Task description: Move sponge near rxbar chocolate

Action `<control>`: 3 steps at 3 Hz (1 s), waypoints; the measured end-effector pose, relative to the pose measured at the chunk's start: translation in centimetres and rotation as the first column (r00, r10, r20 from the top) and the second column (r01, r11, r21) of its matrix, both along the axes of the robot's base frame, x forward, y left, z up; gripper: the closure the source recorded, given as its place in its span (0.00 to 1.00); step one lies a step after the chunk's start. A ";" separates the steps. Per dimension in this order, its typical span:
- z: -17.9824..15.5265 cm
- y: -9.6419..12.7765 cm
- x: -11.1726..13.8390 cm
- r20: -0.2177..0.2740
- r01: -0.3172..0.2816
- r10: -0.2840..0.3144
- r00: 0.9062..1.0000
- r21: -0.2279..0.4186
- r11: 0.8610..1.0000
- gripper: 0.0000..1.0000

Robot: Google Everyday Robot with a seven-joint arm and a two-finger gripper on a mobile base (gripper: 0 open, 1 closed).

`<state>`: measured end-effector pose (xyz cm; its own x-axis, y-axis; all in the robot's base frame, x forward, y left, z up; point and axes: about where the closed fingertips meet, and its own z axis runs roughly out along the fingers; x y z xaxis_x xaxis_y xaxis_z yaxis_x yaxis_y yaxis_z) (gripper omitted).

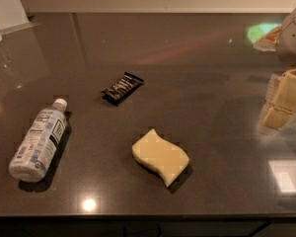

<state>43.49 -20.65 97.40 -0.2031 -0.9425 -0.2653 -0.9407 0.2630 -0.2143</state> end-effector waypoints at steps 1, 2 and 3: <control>-0.9 2.6 -1.1 -0.012 -0.055 0.056 0.998 0.097 0.994 0.00; -2.4 5.9 -2.2 -0.031 -0.112 0.120 0.992 0.197 0.974 0.00; -4.6 9.0 -3.1 -0.041 -0.155 0.170 0.985 0.246 0.957 0.00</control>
Offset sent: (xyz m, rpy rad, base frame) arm -0.0374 0.0992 -0.0467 0.3278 0.0981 0.1957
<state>40.38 -11.67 92.77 -0.0755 -0.8738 -0.4804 -0.9844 0.1421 -0.1038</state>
